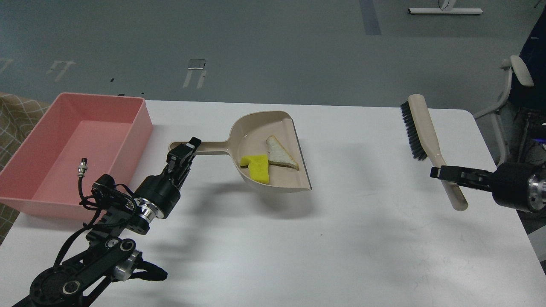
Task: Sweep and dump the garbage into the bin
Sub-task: 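Lift the dustpan with the left gripper and carry it over the pink bin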
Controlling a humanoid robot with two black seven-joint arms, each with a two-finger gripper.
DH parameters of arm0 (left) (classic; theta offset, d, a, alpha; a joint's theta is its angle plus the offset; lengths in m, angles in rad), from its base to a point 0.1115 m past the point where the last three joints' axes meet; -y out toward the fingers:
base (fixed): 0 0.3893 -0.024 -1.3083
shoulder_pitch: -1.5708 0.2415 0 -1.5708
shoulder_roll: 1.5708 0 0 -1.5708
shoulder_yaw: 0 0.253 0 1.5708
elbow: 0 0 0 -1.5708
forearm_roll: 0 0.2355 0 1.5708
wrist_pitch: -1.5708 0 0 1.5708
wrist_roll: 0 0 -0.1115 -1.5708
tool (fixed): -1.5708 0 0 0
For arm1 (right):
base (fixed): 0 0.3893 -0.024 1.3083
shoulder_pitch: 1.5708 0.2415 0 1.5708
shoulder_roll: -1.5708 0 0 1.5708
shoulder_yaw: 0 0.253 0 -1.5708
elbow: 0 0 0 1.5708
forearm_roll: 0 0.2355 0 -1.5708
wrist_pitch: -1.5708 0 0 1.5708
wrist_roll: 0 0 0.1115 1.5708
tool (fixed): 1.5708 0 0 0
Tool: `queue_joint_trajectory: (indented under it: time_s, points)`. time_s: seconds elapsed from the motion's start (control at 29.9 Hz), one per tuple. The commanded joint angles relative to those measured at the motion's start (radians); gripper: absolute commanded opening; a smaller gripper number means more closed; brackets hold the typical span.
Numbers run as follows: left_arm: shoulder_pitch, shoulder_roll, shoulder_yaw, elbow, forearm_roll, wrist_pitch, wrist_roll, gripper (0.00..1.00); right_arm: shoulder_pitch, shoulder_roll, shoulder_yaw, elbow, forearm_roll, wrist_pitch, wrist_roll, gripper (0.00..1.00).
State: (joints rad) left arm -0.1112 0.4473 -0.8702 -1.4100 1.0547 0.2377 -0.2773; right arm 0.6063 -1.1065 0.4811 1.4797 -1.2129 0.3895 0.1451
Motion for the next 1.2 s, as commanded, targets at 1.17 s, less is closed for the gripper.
queue_joint_trajectory:
  time_s: [1.17]
  points:
    - [-0.062, 0.445, -0.374, 0.061, -0.597, -0.356, 0.036, 0.0, -0.115, 0.097, -0.019, 0.016, 0.001, -0.072, 0.007, 0.0]
